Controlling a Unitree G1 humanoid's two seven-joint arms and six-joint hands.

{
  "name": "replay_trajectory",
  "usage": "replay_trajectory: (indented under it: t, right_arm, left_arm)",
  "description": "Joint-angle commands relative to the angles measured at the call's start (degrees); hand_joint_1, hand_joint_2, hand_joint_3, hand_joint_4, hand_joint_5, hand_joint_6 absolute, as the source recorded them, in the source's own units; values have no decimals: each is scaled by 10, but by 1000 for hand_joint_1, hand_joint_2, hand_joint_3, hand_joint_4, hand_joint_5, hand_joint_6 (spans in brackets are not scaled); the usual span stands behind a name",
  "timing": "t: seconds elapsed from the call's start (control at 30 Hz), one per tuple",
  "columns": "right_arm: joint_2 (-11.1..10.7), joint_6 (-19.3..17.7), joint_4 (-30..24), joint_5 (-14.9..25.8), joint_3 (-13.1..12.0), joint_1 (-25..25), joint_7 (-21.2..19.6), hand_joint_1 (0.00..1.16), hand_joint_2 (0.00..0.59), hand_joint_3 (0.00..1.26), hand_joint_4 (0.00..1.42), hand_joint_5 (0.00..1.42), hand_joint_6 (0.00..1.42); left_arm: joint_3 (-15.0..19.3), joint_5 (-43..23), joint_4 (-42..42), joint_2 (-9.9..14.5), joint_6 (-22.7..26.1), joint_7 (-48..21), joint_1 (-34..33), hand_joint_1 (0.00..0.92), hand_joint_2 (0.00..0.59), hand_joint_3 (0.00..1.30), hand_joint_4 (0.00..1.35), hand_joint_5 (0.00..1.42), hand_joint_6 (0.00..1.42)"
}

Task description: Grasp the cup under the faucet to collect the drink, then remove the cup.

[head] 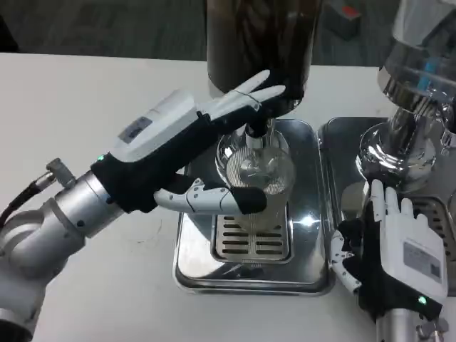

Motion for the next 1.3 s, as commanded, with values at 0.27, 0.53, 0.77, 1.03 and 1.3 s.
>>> replay_trajectory:
  t: [0.27,0.53,0.77,1.03,1.3]
  right_arm:
    - [-3,2,-2,14,-3,-1,-2,336,571,0,0,0,0]
    - [-2,2,-1,19,-6,-4,-2,336,571,0,0,0,0]
    - [0,2,1,22,-6,-8,-3,336,571,0,0,0,0]
    - [3,4,1,27,-6,-7,-6,336,571,0,0,0,0]
    - [6,2,-5,40,-11,-6,-5,331,564,0,0,0,0]
  left_arm:
    - [-45,162,-44,48,-24,108,28,0,117,126,0,217,200]
    - [-70,238,-79,63,-13,182,38,0,119,118,0,203,189]
    - [-93,252,-87,70,-1,205,38,0,120,118,0,202,186]
    - [-119,263,-90,81,12,222,34,0,121,118,0,202,185]
    - [-132,271,-95,90,19,230,35,0,128,118,0,202,184]
